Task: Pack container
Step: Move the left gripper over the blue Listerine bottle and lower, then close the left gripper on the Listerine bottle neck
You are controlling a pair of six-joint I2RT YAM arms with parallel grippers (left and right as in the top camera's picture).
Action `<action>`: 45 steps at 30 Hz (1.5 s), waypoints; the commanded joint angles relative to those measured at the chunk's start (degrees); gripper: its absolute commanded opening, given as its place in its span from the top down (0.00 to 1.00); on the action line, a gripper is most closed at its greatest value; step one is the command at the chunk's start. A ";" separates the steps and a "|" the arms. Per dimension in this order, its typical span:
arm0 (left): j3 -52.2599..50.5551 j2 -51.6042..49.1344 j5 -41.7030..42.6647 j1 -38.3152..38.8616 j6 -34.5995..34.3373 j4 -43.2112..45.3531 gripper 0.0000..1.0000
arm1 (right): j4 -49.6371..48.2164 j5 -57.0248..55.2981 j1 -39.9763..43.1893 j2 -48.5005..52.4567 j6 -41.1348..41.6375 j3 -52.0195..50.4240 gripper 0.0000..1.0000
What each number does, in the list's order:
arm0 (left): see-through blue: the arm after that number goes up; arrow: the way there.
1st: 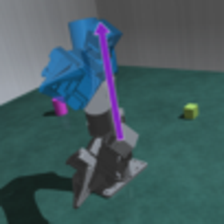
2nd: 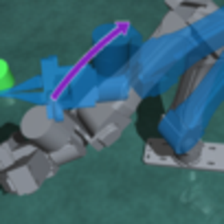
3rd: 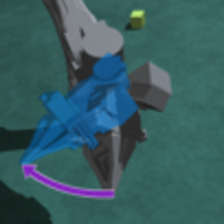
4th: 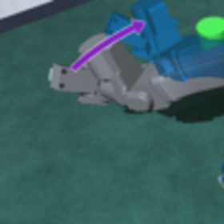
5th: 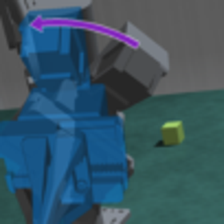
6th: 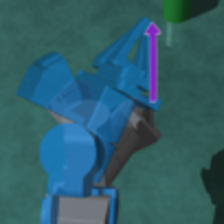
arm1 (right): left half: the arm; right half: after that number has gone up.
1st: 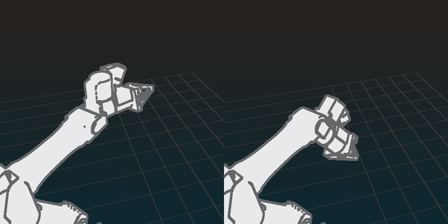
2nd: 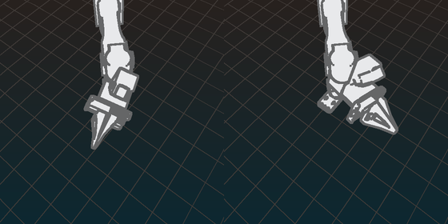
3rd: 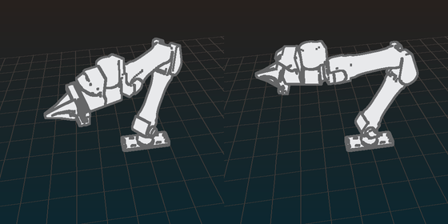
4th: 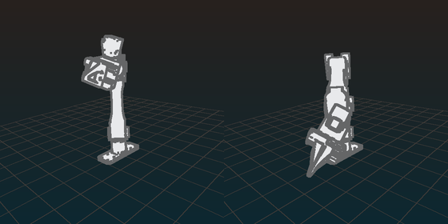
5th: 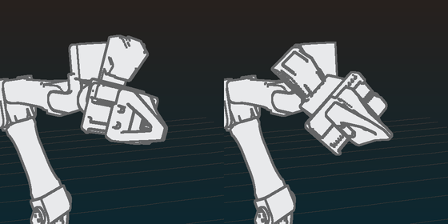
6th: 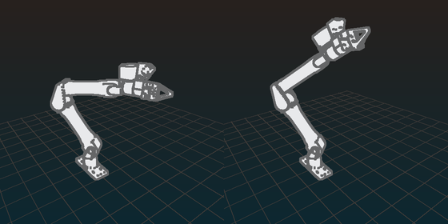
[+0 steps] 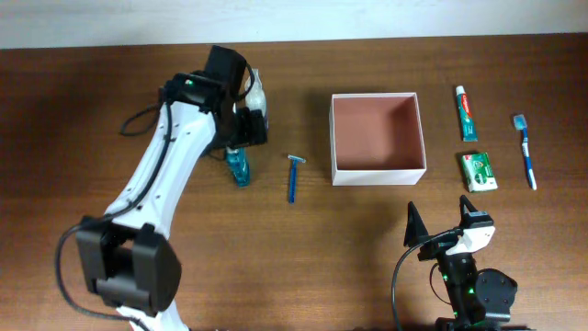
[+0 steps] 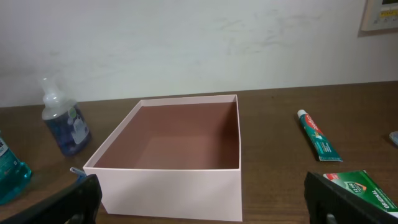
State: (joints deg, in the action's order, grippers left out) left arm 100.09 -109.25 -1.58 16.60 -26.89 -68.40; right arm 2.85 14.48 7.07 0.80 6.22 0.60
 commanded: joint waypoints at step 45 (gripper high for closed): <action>0.83 -6.97 1.16 -0.02 -0.24 -2.19 0.25 | 0.33 0.11 -0.31 -0.55 0.20 -0.28 0.01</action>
State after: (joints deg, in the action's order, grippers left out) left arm 100.09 -113.82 -0.67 16.60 -28.27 -70.70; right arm 2.85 14.48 7.07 0.80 6.24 0.60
